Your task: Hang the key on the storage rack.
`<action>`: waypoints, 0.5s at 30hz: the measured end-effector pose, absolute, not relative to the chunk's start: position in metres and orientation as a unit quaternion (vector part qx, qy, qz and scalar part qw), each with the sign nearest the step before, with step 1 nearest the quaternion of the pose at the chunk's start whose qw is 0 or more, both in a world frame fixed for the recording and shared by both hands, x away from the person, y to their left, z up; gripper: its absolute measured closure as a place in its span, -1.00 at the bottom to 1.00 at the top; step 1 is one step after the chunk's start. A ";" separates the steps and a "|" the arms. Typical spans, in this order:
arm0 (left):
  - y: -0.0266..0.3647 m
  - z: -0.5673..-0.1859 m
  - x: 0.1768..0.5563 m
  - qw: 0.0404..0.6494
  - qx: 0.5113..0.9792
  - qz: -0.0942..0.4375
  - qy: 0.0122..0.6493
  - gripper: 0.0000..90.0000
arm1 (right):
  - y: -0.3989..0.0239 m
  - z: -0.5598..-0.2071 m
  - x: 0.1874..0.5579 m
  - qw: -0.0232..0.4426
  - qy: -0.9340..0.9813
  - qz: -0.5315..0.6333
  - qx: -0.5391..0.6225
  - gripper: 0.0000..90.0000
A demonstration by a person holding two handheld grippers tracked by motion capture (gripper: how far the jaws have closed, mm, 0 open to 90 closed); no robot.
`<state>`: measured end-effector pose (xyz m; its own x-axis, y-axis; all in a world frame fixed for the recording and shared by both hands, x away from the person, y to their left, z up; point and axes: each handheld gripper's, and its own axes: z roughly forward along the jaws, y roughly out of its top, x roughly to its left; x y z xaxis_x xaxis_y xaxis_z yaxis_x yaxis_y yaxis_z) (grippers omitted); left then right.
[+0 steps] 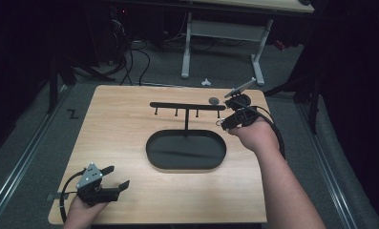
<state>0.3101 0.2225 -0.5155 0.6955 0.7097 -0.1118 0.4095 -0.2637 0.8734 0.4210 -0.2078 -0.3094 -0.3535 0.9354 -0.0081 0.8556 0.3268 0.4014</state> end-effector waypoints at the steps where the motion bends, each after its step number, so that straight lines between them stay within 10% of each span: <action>1: 0.222 -0.515 0.310 0.489 0.780 0.154 0.358 -0.64 | -0.207 -0.309 0.421 0.119 0.804 0.169 0.557 0.52; 15: 0.223 -0.515 0.310 0.490 0.780 0.152 0.359 -0.64 | -0.206 -0.303 0.427 0.125 0.802 0.172 0.558 0.52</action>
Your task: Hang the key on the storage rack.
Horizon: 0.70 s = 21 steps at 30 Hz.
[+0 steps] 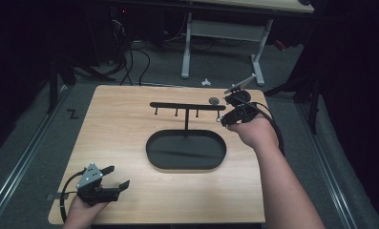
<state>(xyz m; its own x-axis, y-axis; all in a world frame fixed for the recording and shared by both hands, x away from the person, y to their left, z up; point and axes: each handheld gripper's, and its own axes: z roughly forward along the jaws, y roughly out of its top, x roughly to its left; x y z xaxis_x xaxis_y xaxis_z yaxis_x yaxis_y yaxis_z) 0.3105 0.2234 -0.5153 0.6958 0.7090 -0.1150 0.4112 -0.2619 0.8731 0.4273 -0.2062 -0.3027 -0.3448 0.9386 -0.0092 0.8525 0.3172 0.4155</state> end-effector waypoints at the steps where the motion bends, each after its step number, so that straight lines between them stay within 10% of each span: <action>1: 0.223 -0.515 0.310 0.490 0.780 0.152 0.359 -0.64 | -0.206 -0.302 0.428 0.126 0.802 0.173 0.558 0.52; 21: 0.224 -0.516 0.310 0.488 0.782 0.149 0.359 -0.64 | -0.205 -0.298 0.444 0.133 0.794 0.176 0.567 0.52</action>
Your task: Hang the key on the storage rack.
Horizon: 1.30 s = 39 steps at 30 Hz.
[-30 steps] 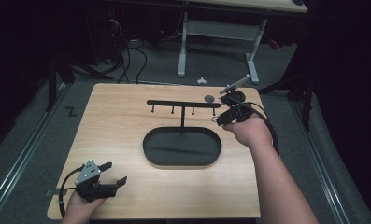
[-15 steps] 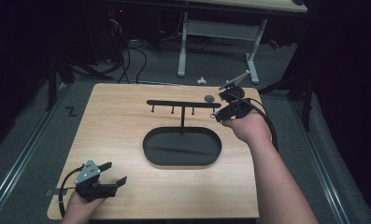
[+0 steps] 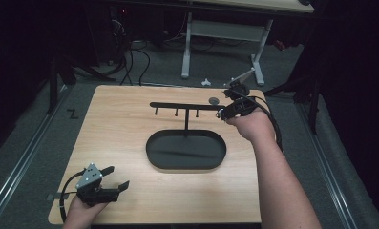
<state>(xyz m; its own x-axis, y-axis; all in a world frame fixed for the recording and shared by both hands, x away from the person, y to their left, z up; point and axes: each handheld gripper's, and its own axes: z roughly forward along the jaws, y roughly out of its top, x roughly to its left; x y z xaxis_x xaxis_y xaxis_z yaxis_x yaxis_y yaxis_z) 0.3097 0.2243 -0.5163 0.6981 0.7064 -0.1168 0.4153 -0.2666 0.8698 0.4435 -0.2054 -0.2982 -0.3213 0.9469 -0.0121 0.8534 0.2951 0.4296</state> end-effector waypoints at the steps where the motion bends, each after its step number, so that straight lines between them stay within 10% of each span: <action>1: 0.224 -0.516 0.310 0.487 0.782 0.149 0.358 -0.64 | -0.206 -0.299 0.445 0.133 0.793 0.176 0.568 0.52; 39: 0.226 -0.518 0.309 0.483 0.786 0.146 0.358 -0.64 | -0.215 -0.327 0.457 0.128 0.780 0.182 0.585 0.43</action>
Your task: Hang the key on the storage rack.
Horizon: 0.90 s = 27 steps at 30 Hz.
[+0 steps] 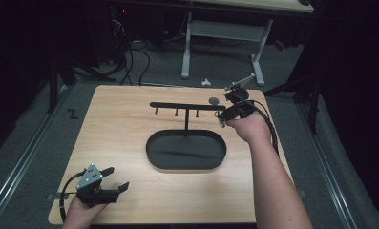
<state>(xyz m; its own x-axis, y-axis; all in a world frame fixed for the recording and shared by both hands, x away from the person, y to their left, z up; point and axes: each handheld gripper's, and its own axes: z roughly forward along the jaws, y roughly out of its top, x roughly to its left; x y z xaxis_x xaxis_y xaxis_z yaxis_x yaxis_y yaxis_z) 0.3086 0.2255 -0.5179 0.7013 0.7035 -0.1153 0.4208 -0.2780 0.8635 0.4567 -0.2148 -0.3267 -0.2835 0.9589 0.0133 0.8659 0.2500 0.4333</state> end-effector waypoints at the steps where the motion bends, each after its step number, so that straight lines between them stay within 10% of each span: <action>1: 0.226 -0.518 0.308 0.483 0.786 0.147 0.358 -0.64 | -0.215 -0.327 0.456 0.126 0.780 0.183 0.586 0.43; 27: 0.242 -0.520 0.292 0.464 0.787 0.161 0.374 -0.63 | -0.224 -0.396 0.398 0.148 0.779 0.199 0.576 0.20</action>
<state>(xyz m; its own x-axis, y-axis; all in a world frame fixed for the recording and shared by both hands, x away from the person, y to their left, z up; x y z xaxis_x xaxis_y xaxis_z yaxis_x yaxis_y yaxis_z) 0.2923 0.2415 -0.5199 0.6688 0.7374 -0.0942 0.4390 -0.2895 0.8505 0.3977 -0.2241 -0.3956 -0.2933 0.9560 -0.0014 0.8380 0.2578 0.4809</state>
